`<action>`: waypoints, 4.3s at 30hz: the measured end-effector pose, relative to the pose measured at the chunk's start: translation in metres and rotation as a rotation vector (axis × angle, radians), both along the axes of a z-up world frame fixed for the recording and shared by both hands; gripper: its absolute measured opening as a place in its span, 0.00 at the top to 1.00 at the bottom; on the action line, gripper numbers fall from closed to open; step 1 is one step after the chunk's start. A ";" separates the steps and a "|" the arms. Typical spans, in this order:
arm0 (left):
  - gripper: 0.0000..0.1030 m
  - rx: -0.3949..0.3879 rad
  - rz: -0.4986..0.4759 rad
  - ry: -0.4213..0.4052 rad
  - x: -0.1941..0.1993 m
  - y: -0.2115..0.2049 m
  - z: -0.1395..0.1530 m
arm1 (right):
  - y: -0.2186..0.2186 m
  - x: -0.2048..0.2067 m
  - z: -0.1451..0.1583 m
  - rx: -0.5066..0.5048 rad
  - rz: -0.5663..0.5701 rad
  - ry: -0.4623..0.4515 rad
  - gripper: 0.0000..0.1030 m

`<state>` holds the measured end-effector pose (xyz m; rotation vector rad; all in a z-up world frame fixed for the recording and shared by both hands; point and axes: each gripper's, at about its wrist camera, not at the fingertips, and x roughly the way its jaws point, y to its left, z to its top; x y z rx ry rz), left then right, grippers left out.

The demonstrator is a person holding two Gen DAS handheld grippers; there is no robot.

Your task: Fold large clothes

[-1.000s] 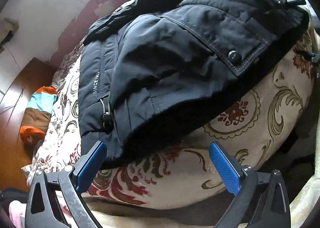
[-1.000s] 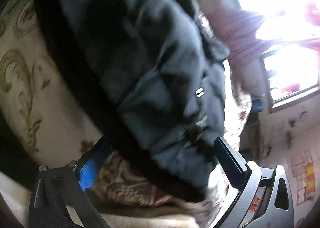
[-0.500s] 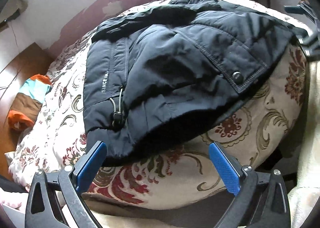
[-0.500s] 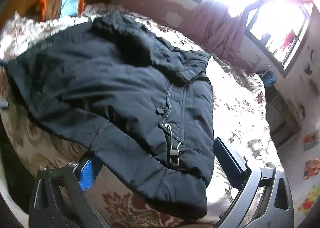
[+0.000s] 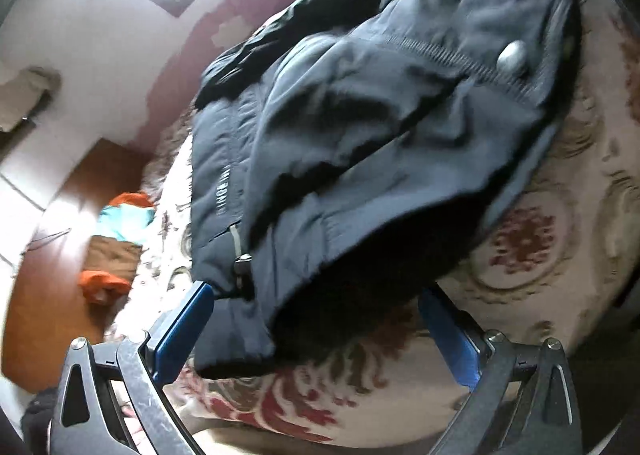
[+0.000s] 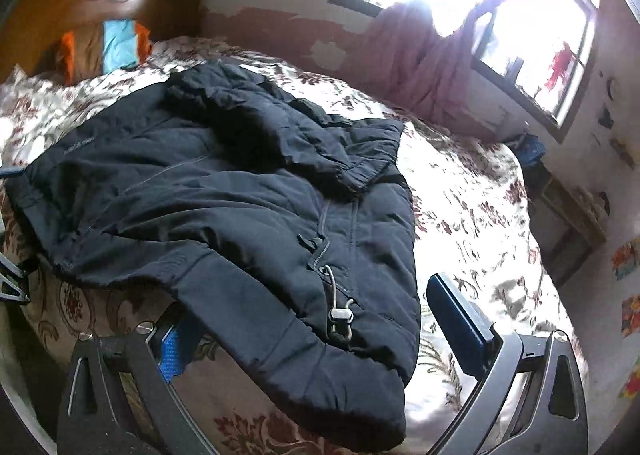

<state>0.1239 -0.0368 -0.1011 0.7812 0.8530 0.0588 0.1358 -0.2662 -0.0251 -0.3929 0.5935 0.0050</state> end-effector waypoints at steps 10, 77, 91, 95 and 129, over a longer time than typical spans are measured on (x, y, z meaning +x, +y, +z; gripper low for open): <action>0.21 -0.011 0.103 -0.123 0.011 0.023 0.013 | 0.005 -0.014 -0.027 -0.090 -0.077 -0.045 0.02; 0.89 -0.415 -0.047 -0.425 -0.053 0.043 0.131 | -0.002 -0.104 0.037 0.052 0.024 -0.242 0.94; 0.91 -0.553 -0.068 -0.551 -0.118 0.061 0.196 | -0.011 -0.174 0.096 0.143 0.072 -0.464 0.95; 0.92 -0.564 -0.071 -0.584 -0.119 0.063 0.211 | -0.012 -0.173 0.100 0.172 0.069 -0.494 0.95; 0.95 -0.555 0.000 -0.412 0.120 0.053 0.218 | -0.033 0.114 0.093 0.200 0.041 -0.383 0.95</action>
